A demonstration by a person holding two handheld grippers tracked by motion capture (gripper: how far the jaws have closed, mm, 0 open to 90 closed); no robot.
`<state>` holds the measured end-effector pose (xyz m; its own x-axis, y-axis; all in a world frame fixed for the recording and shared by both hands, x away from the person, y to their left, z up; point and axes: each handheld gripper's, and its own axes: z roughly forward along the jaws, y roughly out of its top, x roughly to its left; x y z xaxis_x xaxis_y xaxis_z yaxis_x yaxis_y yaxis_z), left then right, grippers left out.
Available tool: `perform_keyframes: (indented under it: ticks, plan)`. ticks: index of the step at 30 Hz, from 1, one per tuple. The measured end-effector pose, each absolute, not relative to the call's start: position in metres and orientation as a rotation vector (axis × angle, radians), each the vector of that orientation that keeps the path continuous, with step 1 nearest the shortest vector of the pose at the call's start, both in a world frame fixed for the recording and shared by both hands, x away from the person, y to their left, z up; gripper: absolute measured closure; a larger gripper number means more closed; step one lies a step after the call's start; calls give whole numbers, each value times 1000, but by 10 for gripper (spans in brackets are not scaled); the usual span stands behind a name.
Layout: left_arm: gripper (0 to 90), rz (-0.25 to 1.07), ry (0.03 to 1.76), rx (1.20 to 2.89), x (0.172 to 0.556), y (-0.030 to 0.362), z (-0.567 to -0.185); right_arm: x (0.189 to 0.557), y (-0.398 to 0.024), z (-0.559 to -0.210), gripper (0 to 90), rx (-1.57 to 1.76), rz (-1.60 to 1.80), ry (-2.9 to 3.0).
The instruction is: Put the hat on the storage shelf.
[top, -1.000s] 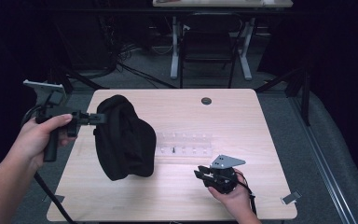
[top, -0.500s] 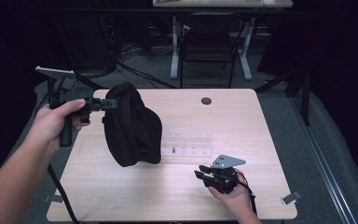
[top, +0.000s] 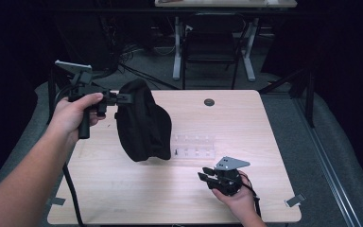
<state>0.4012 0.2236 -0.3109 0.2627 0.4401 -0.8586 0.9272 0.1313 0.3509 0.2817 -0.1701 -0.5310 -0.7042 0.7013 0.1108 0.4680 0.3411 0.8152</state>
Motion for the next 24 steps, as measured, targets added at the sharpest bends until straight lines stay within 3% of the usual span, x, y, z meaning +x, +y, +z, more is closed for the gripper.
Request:
perform_keyframes:
  ticks: [24]
  plan:
    - [859, -548, 1379, 1530, 417, 195, -315, 283, -172, -532, 698, 1052, 1291, 2347]
